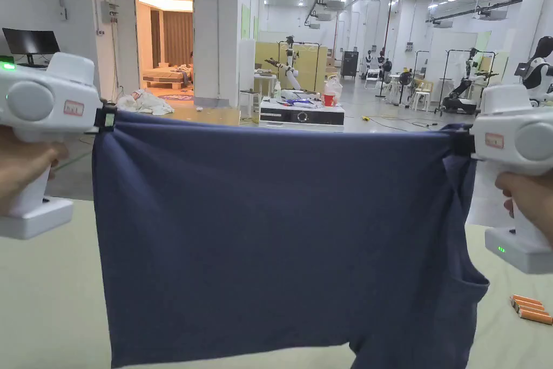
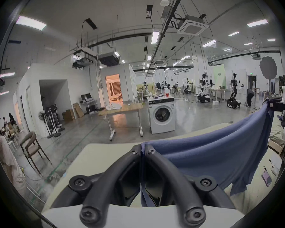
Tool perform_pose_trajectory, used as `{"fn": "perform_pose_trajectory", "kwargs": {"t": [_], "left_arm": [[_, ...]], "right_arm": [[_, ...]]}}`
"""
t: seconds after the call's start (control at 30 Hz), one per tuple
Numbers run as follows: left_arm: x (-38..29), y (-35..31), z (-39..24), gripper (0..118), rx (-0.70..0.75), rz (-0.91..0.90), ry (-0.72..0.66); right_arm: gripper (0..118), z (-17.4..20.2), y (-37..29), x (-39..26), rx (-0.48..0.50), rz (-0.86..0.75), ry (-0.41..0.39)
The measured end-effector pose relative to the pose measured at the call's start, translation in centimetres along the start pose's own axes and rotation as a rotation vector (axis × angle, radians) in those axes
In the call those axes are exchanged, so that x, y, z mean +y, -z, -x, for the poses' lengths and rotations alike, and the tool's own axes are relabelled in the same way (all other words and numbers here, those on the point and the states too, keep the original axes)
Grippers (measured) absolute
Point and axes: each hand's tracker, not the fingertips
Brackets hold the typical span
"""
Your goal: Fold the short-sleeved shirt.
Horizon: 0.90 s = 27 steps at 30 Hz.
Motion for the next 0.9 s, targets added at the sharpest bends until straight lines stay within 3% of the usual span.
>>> {"fn": "perform_pose_trajectory", "kwargs": {"t": [0.13, 0.47, 0.63, 0.9], "left_arm": [[2.9, 0.6, 0.4, 0, 0.005, -0.024, -0.014], [5.3, 4.7, -0.1, 0, 0.042, -0.068, 0.002], [2.0, 6.5, -0.7, 0, 0.033, -0.051, 0.006], [-8.0, 7.2, -1.8, 0, -0.018, 0.076, -0.039]], "right_arm": [[8, -0.7, 1.6, 3.4, -0.016, -0.018, 0.008], [8, -0.9, 6.4, 7.0, -0.047, -0.080, -0.104], [8, -0.8, 7.9, 3.6, -0.031, -0.066, -0.103], [8, 0.5, 6.7, -7.2, 0.027, 0.062, -0.081]]}}
